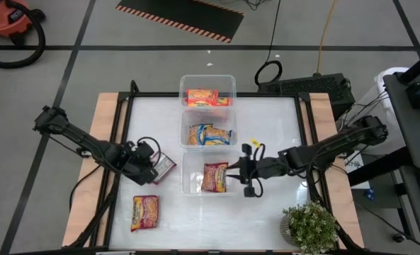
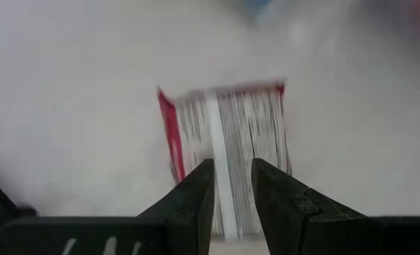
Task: Sort Maruchan noodles
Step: Put the top red noodle pack into the bottom transparent bin
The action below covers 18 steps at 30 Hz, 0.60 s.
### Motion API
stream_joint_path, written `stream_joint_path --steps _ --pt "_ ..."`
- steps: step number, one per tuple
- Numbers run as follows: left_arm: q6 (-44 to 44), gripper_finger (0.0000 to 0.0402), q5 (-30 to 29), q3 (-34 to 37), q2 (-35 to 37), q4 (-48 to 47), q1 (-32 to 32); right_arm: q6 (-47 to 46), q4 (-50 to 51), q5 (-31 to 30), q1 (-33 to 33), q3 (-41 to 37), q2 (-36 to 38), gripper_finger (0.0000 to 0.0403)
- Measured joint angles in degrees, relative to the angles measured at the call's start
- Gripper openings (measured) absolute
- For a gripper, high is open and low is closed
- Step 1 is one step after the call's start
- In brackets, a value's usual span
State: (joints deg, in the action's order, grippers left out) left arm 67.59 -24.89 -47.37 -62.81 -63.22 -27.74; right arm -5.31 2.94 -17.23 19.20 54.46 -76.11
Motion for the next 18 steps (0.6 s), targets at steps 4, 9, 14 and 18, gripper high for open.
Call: stream_joint_path --steps 4,9,14,18 --pt "2.74 0.0105 8.24 4.51 0.00 1.28 -0.49 -0.93 0.02 -3.36 1.19 -1.70 0.71 0.0105" --pt "5.86 0.0144 15.77 10.71 -0.02 4.31 -2.58 -2.31 -0.03 -3.59 1.23 -3.48 0.67 0.0105" --pt "7.12 0.0199 16.07 13.76 0.00 5.22 -4.47 -2.57 -0.07 -3.57 1.23 -4.46 0.67 0.0105" --pt "4.68 0.0221 14.87 15.65 0.00 6.44 -5.54 -2.57 -0.05 -3.55 1.23 -4.64 0.67 0.0105"
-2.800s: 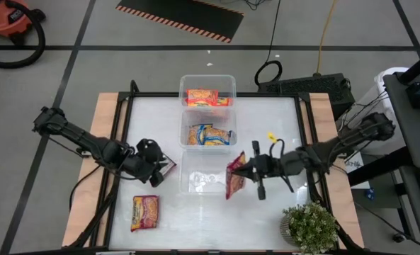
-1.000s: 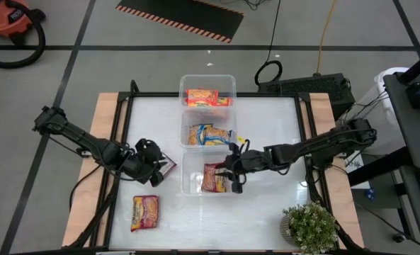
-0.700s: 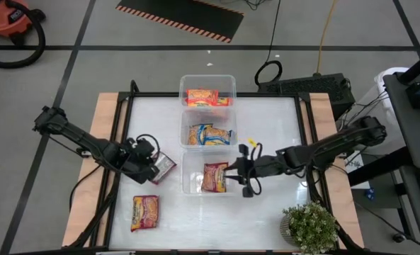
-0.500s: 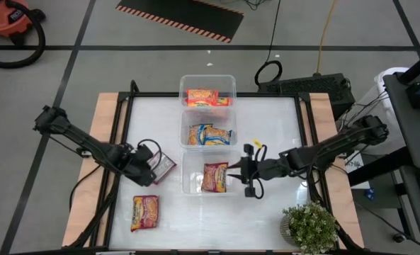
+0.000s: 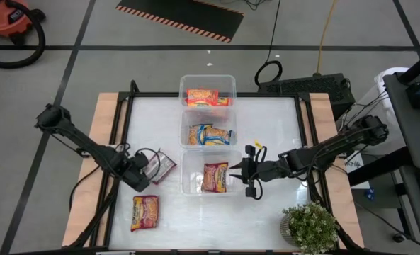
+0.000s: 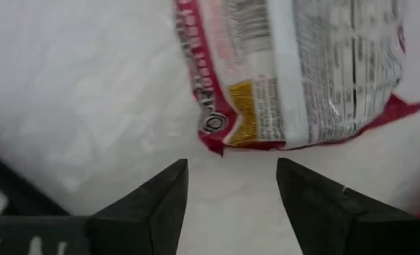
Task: Sort Maruchan noodles
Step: Put the top red noodle pack into the bottom transparent bin
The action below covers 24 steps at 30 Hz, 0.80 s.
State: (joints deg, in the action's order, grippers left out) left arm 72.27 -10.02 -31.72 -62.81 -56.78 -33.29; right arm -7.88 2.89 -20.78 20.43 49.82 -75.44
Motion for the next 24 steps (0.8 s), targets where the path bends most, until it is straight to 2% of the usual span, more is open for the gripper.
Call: stream_joint_path --steps 8,13,24 --pt "-6.89 0.0226 -1.53 6.22 0.00 9.78 -2.48 0.00 -0.02 0.03 0.00 0.00 0.00 0.0105" --pt "-6.89 0.0226 -4.16 8.16 0.14 10.65 -2.59 0.00 -0.02 0.03 0.00 0.00 0.00 0.0105" --pt "-18.00 0.0225 -13.03 8.60 -0.02 10.06 -2.46 0.00 0.00 0.05 0.00 0.00 0.00 0.0105"
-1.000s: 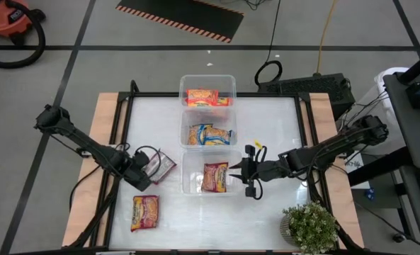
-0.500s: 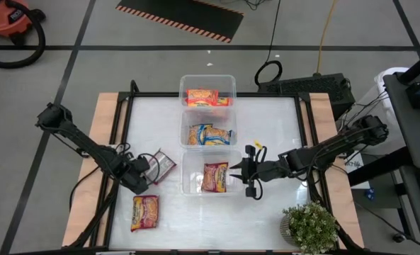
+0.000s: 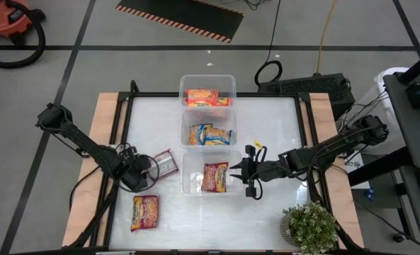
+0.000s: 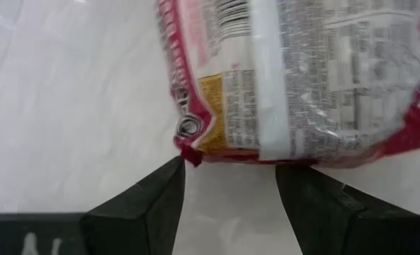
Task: Sort Maruchan noodles
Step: Put the top red noodle pack into the bottom transparent bin
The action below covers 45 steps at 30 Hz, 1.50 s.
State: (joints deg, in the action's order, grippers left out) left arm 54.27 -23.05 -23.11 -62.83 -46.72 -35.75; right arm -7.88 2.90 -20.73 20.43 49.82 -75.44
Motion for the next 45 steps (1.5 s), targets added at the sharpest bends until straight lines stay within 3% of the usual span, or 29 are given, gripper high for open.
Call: stream_joint_path --steps 11,20,27,34,45 --pt "-8.37 0.0225 -1.29 -0.35 0.00 1.56 1.57 0.17 0.50 0.01 0.00 0.00 0.00 0.0105" --pt "-19.80 0.0198 5.88 -0.44 0.00 18.30 0.96 0.20 0.50 0.02 0.00 0.00 0.00 0.0105" --pt "-8.19 0.0160 3.75 -0.44 0.00 12.90 1.92 0.20 0.81 0.04 0.00 0.00 0.00 0.0105" --pt "-6.64 0.0159 3.02 -0.44 -1.64 23.27 0.16 0.13 0.81 0.02 0.00 0.00 0.00 0.0105" --pt "-0.95 0.0175 -3.02 -0.63 -14.07 29.72 0.11 0.02 0.85 0.07 0.00 0.00 0.00 0.0105"
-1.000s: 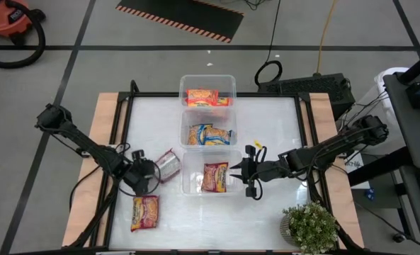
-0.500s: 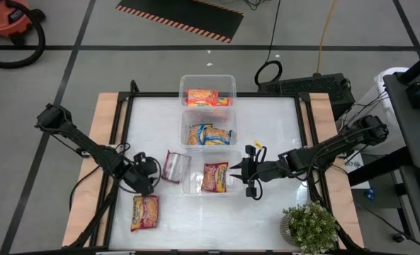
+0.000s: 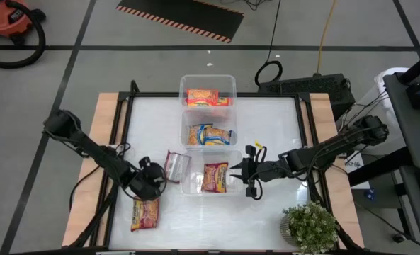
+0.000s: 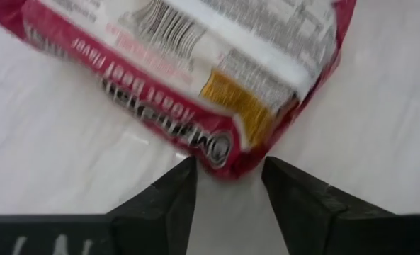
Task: Sort Maruchan noodles
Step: Put the top red noodle pack into the bottom transparent bin
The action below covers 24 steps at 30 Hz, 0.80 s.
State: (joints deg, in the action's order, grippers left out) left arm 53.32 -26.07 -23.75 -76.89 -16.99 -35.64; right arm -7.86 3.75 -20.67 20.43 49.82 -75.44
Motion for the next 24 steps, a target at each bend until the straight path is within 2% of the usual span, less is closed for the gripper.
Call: stream_joint_path --steps 6,10,13,19,21,24 --pt "0.45 0.0215 -2.85 0.09 -1.85 3.44 -0.27 0.00 0.00 0.00 0.00 0.00 0.00 0.0105" --pt "1.20 0.0207 -3.43 0.13 -1.89 4.11 -0.28 0.00 0.02 0.00 -0.02 0.00 0.00 0.0105" --pt "1.25 0.0159 -3.73 0.15 -1.85 4.47 -0.26 0.13 0.02 0.00 -0.01 -0.01 0.00 0.0105" --pt "2.36 0.0028 -5.31 0.19 -1.80 4.30 -0.22 0.17 0.02 0.00 0.00 -0.02 0.00 0.0105" --pt "2.36 0.0010 -5.31 0.19 -1.80 4.26 -0.22 0.17 0.02 0.00 0.00 0.00 0.00 0.0105" --pt "1.04 0.0007 -4.88 -0.90 -1.61 2.83 -0.22 0.21 0.02 0.00 -0.02 0.00 0.00 0.0105"
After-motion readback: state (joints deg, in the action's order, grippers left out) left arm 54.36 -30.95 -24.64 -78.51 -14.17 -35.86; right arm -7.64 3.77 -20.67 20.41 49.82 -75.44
